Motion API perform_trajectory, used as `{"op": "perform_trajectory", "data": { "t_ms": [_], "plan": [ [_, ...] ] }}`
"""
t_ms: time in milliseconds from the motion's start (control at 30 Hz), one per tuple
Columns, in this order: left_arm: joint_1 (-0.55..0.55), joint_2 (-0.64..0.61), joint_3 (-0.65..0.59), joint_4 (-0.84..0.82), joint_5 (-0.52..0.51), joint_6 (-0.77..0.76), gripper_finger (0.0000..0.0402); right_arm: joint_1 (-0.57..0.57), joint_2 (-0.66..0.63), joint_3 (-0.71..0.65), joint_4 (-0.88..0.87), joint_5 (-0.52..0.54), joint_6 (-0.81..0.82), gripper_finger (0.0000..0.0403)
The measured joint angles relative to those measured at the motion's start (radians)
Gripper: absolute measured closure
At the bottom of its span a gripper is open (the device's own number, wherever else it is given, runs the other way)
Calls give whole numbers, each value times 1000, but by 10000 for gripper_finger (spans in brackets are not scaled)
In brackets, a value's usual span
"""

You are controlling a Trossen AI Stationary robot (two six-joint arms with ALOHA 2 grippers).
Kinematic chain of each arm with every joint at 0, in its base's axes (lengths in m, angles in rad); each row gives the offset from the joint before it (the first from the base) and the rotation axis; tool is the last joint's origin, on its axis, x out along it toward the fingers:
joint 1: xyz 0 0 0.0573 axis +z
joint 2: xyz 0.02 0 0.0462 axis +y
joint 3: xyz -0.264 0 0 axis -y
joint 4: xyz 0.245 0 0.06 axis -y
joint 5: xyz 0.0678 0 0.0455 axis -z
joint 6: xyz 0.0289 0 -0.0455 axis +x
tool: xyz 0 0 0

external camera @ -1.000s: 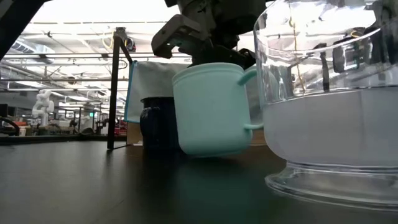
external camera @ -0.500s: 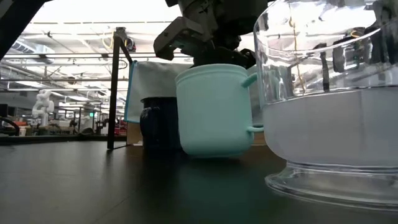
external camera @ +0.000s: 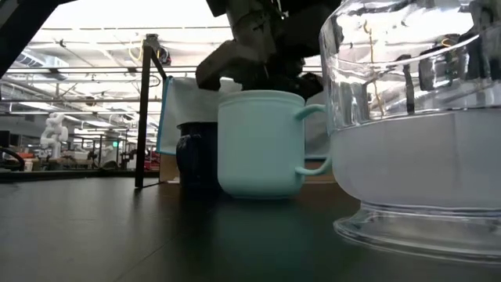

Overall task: Stack small to large cups/mugs on shelf
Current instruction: Move the light blue mug to the center of the table

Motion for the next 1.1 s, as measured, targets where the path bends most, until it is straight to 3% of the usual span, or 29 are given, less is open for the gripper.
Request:
{"op": "perform_trajectory", "data": {
  "t_ms": [367, 733, 933, 1100],
  "plan": [
    [-18, 0, 1, 27, -41, -9, 301, 0, 0, 0, 0, 0, 0, 403],
    [-26, -2, 4, 19, -44, -26, 206, 0, 0, 0, 0, 0, 1, 403],
    [-26, -4, 75, -29, -45, -33, 154, 0, 0, 0, 0, 0, 1, 403],
    [-29, -7, 162, -85, -46, -27, 134, 0, 0, 0, 0, 0, 1, 403]
  ]
}}
